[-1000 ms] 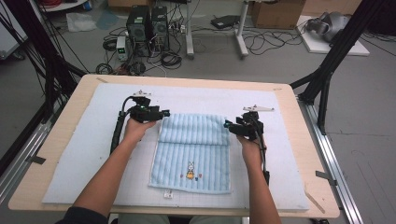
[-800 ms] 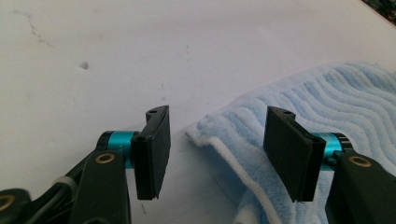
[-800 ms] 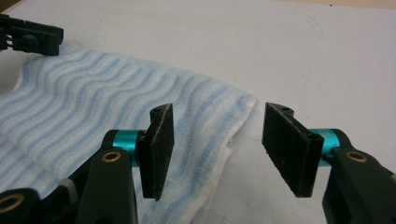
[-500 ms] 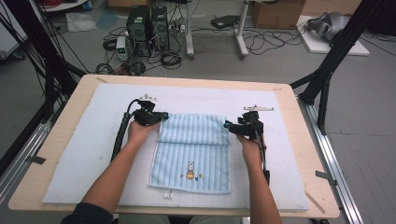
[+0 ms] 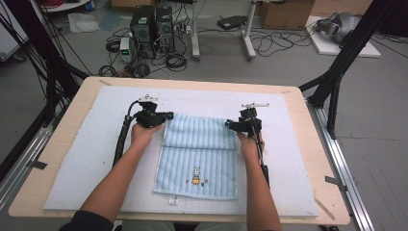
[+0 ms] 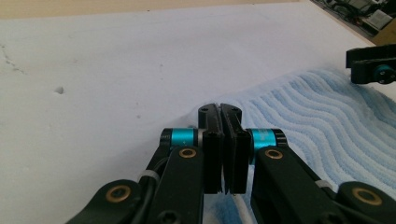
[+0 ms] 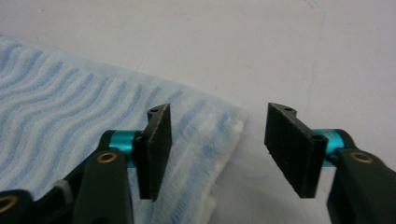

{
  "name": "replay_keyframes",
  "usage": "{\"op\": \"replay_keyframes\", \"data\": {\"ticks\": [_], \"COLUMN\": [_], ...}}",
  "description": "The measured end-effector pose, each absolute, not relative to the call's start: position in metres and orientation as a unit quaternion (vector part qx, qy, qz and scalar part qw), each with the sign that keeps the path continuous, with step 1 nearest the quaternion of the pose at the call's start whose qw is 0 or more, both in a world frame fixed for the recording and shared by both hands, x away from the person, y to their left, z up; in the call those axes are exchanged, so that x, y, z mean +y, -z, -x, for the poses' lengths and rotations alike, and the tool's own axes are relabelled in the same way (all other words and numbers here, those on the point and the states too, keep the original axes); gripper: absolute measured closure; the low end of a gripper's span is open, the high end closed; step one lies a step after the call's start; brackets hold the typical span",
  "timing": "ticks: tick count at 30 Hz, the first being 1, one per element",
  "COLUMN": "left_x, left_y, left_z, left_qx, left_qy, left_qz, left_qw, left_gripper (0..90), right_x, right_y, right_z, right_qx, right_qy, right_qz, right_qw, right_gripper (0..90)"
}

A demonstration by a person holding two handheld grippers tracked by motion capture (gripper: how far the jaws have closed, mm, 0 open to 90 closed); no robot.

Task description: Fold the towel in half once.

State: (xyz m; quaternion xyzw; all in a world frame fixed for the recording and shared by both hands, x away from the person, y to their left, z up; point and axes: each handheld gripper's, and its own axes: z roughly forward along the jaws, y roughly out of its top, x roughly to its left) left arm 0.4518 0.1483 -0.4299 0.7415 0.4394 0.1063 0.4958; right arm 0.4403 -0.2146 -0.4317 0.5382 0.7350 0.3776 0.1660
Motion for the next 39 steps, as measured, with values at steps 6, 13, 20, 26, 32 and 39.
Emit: {"op": "replay_keyframes", "data": {"ticks": [6,13,20,26,32,39], "left_x": [0.148,0.148,0.148,0.153,0.157,0.159], "left_y": [0.431,0.432,0.429,0.418,0.405,0.404], "left_z": [-0.452,-0.452,-0.451,-0.447,-0.439,-0.436], "left_qx": [0.435,0.435,0.431,0.422,0.410,0.413], "left_qy": [-0.102,-0.096,-0.093,-0.094,-0.095,-0.094], "left_qz": [-0.743,-0.741,-0.741,-0.728,-0.721,-0.721], "left_qw": [0.499,0.502,0.507,0.532,0.551,0.548], "left_gripper": [87.0,87.1,87.1,87.0,87.0,87.0], "right_x": [-0.203,-0.205,-0.204,-0.204,-0.209,-0.214], "right_y": [0.435,0.437,0.434,0.420,0.405,0.405], "right_z": [-0.452,-0.452,-0.450,-0.443,-0.433,-0.431], "right_qx": [0.755,0.759,0.766,0.766,0.756,0.748], "right_qy": [-0.347,-0.336,-0.338,-0.357,-0.391,-0.394], "right_qz": [-0.533,-0.535,-0.523,-0.502,-0.492,-0.503], "right_qw": [0.158,0.156,0.161,0.182,0.181,0.177], "right_gripper": [59.0,72.3,85.5,89.4,89.6,68.9]}}
